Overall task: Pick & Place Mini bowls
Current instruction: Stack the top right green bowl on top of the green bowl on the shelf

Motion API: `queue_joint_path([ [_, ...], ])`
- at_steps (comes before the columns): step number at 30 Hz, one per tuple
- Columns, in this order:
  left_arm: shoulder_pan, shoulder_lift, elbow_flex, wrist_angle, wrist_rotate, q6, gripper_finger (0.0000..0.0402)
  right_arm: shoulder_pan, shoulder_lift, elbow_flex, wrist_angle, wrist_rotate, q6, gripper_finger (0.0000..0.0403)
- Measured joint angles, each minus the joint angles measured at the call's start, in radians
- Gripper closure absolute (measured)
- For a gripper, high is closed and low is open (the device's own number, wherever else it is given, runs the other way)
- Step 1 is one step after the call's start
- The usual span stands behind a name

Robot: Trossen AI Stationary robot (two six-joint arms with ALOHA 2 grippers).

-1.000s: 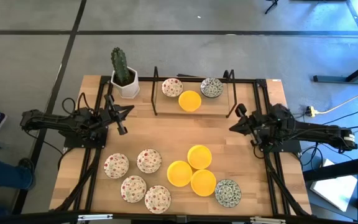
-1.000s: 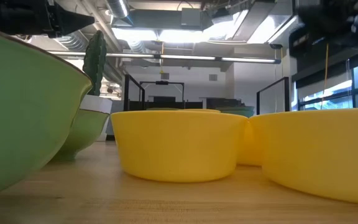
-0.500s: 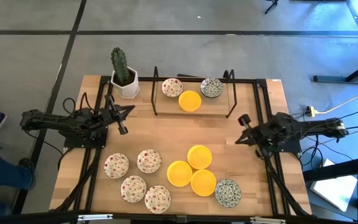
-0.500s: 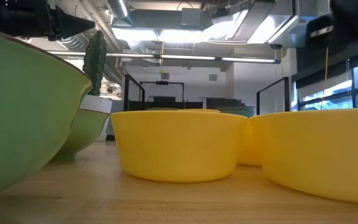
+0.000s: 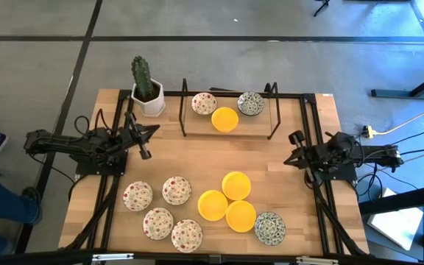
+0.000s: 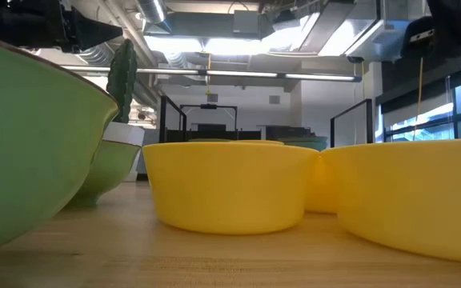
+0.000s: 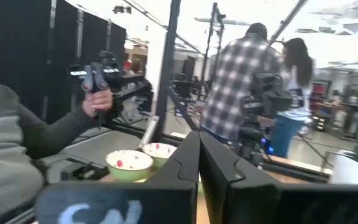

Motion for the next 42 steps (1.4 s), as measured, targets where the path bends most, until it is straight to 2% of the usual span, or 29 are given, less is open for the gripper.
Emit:
queue_joint_path([
  [4,0.0,0.0,0.0,0.035,0.025,0.014,0.0394,0.0,0.0,0.001,-0.027,0.01,-0.027,0.0389],
  [6,-0.003,0.0,0.0,0.082,0.044,-0.045,0.0394,0.0,0.0,0.001,-0.027,0.04,-0.027,0.0389],
  [9,-0.023,-0.001,0.004,0.199,0.149,-0.139,0.0397,0.0,0.0,0.001,-0.03,0.103,-0.026,0.0388],
  [11,-0.045,0.01,0.037,0.178,0.192,-0.139,0.0399,0.0,0.001,0.001,-0.04,0.112,-0.049,0.0388],
  [13,-0.073,0.043,0.097,0.136,0.119,-0.171,0.0399,0.0,0.001,0.001,-0.051,0.115,-0.073,0.0388],
  [16,-0.131,0.168,0.213,0.033,-0.028,-0.243,0.0399,0.0,0.0,0.001,-0.083,0.164,-0.071,0.0389],
  [20,-0.225,0.415,0.393,-0.162,-0.126,-0.269,0.0398,0.0,0.0,-0.005,-0.135,0.193,-0.07,0.0392],
  [23,-0.293,0.602,0.533,-0.301,-0.318,-0.301,0.0398,0.0,0.001,-0.005,-0.138,0.193,-0.064,0.0393],
  [26,-0.342,0.769,0.679,-0.552,-0.47,-0.368,0.0394,0.0,0.001,-0.005,-0.118,0.192,-0.064,0.039],
  [30,-0.385,0.931,0.891,-0.896,-0.564,-0.607,0.0374,0.0,0.001,-0.006,-0.077,0.2,-0.035,0.0389],
  [33,-0.41,1.01,1.046,-1.105,-0.495,-0.746,0.035,0.0,0.001,-0.006,0.0,0.227,-0.01,0.0389],
  [36,-0.416,1.064,1.163,-1.257,-0.301,-0.811,0.0319,0.0,0.001,-0.006,0.106,0.255,-0.02,0.0389],
  [38,-0.395,1.098,1.202,-1.349,-0.178,-0.851,0.0297,0.0,0.001,-0.006,0.177,0.28,-0.024,0.0389],
  [42,-0.344,1.164,1.208,-1.444,-0.064,-0.909,0.0257,0.0,0.001,-0.006,0.278,0.29,-0.061,0.0389],
])
